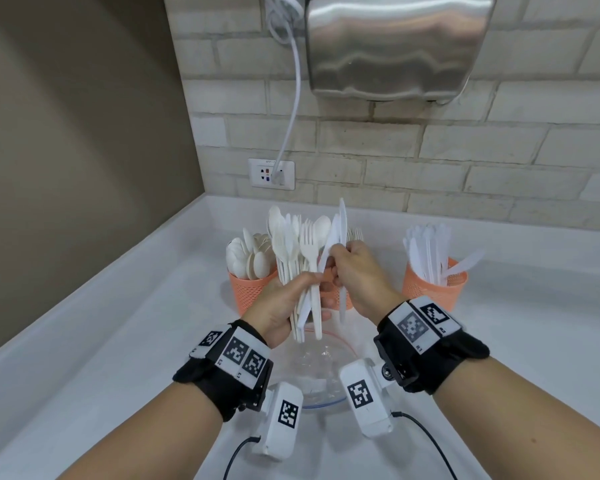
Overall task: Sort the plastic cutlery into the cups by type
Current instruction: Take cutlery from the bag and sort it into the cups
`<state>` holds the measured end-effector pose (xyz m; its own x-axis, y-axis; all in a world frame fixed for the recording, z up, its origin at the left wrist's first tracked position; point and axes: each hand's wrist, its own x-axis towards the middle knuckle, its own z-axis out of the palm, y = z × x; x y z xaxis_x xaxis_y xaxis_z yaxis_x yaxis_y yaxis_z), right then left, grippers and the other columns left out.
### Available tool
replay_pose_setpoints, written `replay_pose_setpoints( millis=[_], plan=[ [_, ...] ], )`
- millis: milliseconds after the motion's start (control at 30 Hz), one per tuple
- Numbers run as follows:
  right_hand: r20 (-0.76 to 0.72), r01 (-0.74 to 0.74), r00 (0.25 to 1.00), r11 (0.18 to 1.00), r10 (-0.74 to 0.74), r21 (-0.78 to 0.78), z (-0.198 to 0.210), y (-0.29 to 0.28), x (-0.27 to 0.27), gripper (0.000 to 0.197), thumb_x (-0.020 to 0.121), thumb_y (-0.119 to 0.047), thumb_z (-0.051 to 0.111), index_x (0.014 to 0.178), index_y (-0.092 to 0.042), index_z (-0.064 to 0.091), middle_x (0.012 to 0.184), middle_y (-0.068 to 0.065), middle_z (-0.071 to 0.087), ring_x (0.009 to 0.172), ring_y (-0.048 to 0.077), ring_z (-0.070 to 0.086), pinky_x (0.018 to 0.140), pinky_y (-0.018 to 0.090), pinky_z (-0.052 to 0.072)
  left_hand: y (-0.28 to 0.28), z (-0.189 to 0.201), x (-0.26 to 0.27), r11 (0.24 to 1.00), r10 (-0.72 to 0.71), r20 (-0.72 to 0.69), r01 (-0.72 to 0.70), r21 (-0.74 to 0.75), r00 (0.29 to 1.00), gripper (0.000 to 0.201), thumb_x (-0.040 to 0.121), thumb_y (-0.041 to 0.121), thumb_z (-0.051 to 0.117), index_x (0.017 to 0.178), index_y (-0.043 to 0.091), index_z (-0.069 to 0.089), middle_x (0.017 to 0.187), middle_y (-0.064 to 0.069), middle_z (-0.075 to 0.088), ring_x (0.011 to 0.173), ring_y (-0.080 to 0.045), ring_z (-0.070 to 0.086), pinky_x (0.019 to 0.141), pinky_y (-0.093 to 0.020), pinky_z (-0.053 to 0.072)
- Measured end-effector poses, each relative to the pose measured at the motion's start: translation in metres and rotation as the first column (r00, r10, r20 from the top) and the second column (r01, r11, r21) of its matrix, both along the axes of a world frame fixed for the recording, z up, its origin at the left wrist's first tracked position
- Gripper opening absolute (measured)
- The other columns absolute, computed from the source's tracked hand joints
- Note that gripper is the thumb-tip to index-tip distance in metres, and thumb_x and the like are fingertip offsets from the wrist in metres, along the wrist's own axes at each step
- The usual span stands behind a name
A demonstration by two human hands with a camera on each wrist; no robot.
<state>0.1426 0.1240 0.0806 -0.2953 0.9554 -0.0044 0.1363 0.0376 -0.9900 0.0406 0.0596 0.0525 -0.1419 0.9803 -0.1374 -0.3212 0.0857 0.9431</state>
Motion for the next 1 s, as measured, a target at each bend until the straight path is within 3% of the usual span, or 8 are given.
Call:
replay_pose_setpoints(
  millis=[200, 333, 433, 533, 667, 767, 867, 1000],
  plan=[
    [-0.198, -0.175, 0.968, 0.982, 0.157, -0.075, 0.005, -0.004, 0.000, 0.025, 0.095, -0.013, 0.049, 0.071, -0.007, 0.054, 0.050, 0.001, 0.054, 0.036, 0.005, 0.049, 0.040, 0.016, 0.042, 0.000, 0.005, -0.002, 1.000, 0.007, 0.061, -0.008, 0.025, 0.998, 0.015, 0.091, 0.008, 0.051, 0.086, 0.004, 0.065, 0.066, -0.004, 0.068, 0.054, -0.014, 0.063, 0.055, -0.027, 0.056],
    [-0.210, -0.147, 0.970, 0.983, 0.122, -0.109, 0.005, -0.003, -0.001, 0.018, 0.097, -0.012, 0.044, 0.084, -0.004, 0.053, 0.043, -0.003, 0.056, 0.032, 0.003, 0.051, 0.035, 0.013, 0.039, 0.003, 0.002, -0.001, 0.998, 0.061, 0.112, -0.064, 0.023, 0.992, 0.013, 0.090, 0.009, 0.055, 0.093, 0.005, 0.067, 0.079, -0.011, 0.071, 0.074, -0.021, 0.068, 0.072, -0.035, 0.057],
    [-0.177, -0.112, 0.980, 0.985, 0.088, -0.131, 0.004, 0.002, 0.001, 0.023, 0.100, -0.016, 0.035, 0.091, -0.003, 0.052, 0.061, 0.008, 0.052, 0.037, 0.009, 0.052, 0.037, 0.017, 0.041, 0.006, 0.001, -0.003, 0.997, 0.064, 0.141, -0.068, 0.022, 0.988, 0.016, 0.088, 0.008, 0.055, 0.091, 0.004, 0.070, 0.088, -0.014, 0.072, 0.081, -0.021, 0.070, 0.082, -0.037, 0.055],
    [-0.239, -0.035, 0.971, 0.995, 0.011, -0.098, 0.004, 0.006, 0.004, 0.026, 0.102, -0.019, 0.028, 0.087, -0.006, 0.045, 0.071, 0.009, 0.054, 0.055, 0.018, 0.058, 0.053, 0.028, 0.052, 0.007, 0.003, -0.004, 0.997, 0.056, 0.147, -0.062, 0.037, 0.988, 0.021, 0.088, 0.008, 0.055, 0.099, -0.001, 0.069, 0.100, -0.016, 0.070, 0.093, -0.027, 0.065, 0.079, -0.035, 0.056],
    [-0.456, 0.060, 0.887, 0.997, -0.078, -0.055, 0.009, 0.008, 0.007, 0.018, 0.102, -0.021, 0.026, 0.095, -0.011, 0.040, 0.069, 0.005, 0.051, 0.052, 0.016, 0.056, 0.051, 0.027, 0.053, 0.009, 0.004, -0.005, 0.994, 0.103, 0.147, -0.108, 0.030, 0.984, 0.029, 0.088, 0.007, 0.054, 0.067, 0.009, 0.073, 0.071, -0.004, 0.072, 0.072, -0.016, 0.067, 0.080, -0.033, 0.054],
    [-0.456, 0.053, 0.890, 0.996, -0.016, 0.069, 0.013, 0.010, 0.008, 0.014, 0.101, -0.025, 0.033, 0.091, -0.023, 0.042, 0.061, -0.001, 0.040, 0.043, 0.007, 0.039, 0.038, 0.019, 0.037, 0.009, 0.001, -0.006, 0.992, 0.112, 0.162, -0.121, 0.045, 0.980, 0.023, 0.090, 0.004, 0.051, 0.070, 0.006, 0.062, 0.060, -0.003, 0.065, 0.060, -0.012, 0.066, 0.088, -0.038, 0.051],
    [-0.292, -0.072, 0.947, 0.975, 0.133, 0.212, 0.014, 0.005, 0.006, 0.013, 0.096, -0.025, 0.049, 0.083, -0.021, 0.049, 0.048, -0.012, 0.039, 0.037, 0.000, 0.034, 0.037, 0.013, 0.030, 0.007, 0.000, -0.003, 0.991, 0.092, 0.113, -0.102, 0.084, 0.989, 0.015, 0.091, 0.003, 0.050, 0.082, 0.012, 0.057, 0.058, 0.000, 0.054, 0.050, -0.010, 0.054, 0.070, -0.033, 0.053],
    [-0.126, -0.122, 0.976, 0.930, 0.175, 0.347, 0.017, -0.001, -0.002, 0.004, 0.087, -0.010, 0.061, 0.084, -0.012, 0.063, 0.040, -0.014, 0.047, 0.036, 0.001, 0.042, 0.042, 0.011, 0.035, 0.002, 0.000, 0.000, 0.993, 0.044, -0.145, -0.028, 0.110, 0.988, 0.006, 0.091, 0.008, 0.054, 0.093, 0.012, 0.058, 0.060, 0.000, 0.049, 0.049, -0.009, 0.044, 0.054, -0.024, 0.047]
  ],
)
